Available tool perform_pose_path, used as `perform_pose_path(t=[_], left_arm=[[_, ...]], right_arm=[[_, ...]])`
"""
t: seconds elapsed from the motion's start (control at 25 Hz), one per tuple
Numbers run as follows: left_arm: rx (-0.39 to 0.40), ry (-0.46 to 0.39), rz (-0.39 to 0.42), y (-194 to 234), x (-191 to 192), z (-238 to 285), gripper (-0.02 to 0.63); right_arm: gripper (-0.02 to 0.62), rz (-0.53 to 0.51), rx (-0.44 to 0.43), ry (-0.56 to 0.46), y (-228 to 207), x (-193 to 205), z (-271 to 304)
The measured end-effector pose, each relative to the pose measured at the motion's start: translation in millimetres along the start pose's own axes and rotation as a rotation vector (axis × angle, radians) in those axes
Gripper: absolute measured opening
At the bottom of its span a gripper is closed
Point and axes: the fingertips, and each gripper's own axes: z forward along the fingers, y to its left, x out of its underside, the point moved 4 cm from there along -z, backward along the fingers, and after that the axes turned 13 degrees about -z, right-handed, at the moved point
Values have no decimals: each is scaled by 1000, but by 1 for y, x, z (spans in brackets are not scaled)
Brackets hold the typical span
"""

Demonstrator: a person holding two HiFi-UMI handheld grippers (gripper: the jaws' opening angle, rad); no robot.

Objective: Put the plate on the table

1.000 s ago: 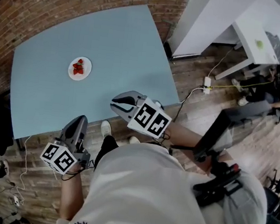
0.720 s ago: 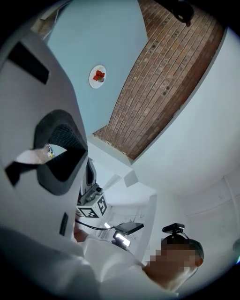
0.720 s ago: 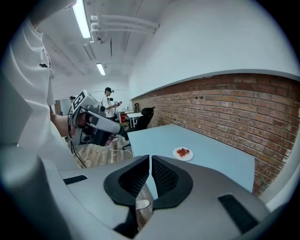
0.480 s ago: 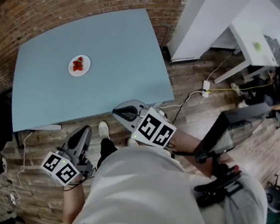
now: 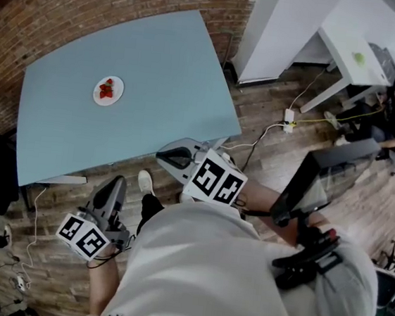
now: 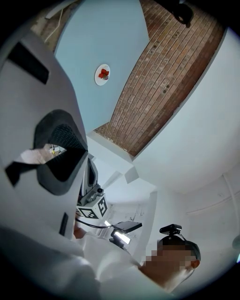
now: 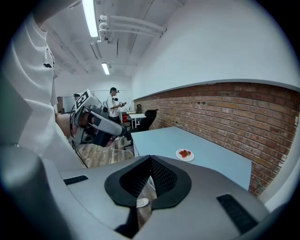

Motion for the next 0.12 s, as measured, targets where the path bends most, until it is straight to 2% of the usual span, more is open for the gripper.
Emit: perform_pose_path(t=[0.12], left_arm=[[-1, 7, 3, -3, 0, 3, 2]], right_arm=[[9, 0, 3, -4, -2, -1, -4]])
